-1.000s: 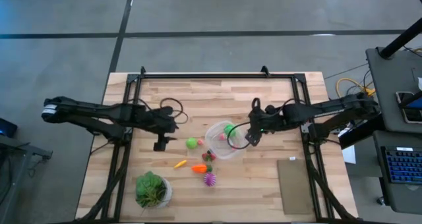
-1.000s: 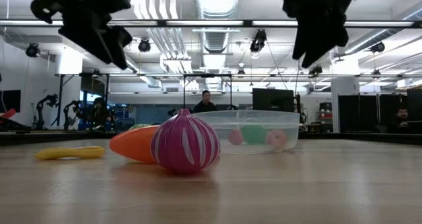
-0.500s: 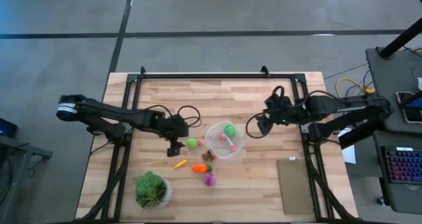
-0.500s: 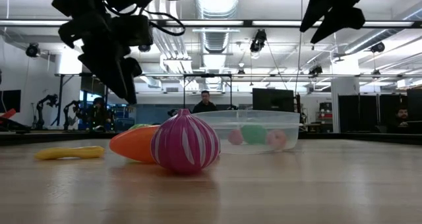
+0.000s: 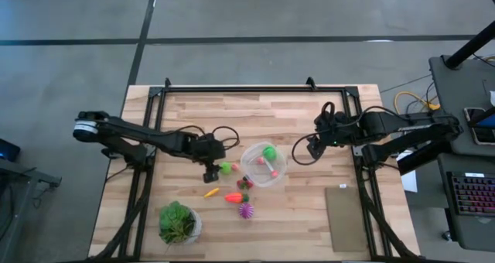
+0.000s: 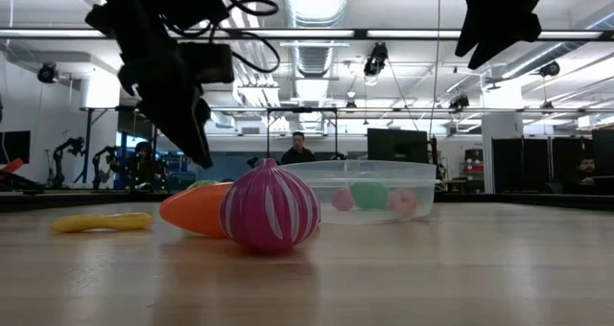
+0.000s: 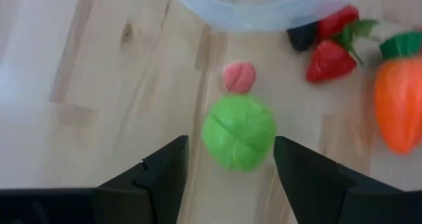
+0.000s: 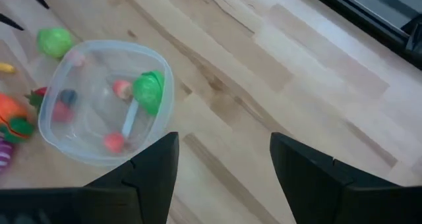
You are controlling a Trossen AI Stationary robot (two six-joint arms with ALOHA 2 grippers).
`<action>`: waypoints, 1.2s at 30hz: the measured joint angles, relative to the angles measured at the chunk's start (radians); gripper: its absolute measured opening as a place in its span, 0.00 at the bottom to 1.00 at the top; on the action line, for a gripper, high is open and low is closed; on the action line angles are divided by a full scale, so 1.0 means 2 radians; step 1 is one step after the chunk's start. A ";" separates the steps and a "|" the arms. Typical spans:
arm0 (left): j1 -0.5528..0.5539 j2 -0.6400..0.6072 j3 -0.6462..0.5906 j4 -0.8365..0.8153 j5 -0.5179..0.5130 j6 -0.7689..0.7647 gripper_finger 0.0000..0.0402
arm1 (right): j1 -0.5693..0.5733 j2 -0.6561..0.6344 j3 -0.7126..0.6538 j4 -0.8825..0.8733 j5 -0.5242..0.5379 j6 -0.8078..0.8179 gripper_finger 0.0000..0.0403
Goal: Pick and placing Produce into tupperware
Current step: Put the green cabbage into the transparent bin
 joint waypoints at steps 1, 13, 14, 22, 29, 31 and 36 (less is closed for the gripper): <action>0.000 0.008 0.000 0.005 -0.002 -0.005 0.53 | 0.000 0.000 0.000 0.000 0.000 -0.004 0.57; -0.009 0.033 0.009 0.005 -0.019 -0.011 0.78 | 0.000 -0.001 0.000 -0.011 0.000 -0.032 0.57; -0.009 0.033 0.009 0.006 -0.013 -0.011 0.79 | -0.001 -0.001 0.000 -0.011 0.000 -0.036 0.57; -0.018 0.067 0.008 0.025 0.021 -0.011 0.80 | -0.006 -0.001 0.000 -0.013 0.000 -0.036 0.57; -0.018 0.096 0.012 0.035 -0.026 -0.010 0.75 | -0.006 -0.001 0.000 -0.015 -0.001 -0.033 0.57; -0.018 0.101 0.013 0.033 -0.026 -0.011 0.72 | -0.006 -0.001 0.000 -0.015 -0.001 -0.032 0.57; -0.019 0.103 0.015 0.038 -0.027 -0.011 0.66 | -0.006 0.000 0.000 -0.015 -0.002 -0.032 0.57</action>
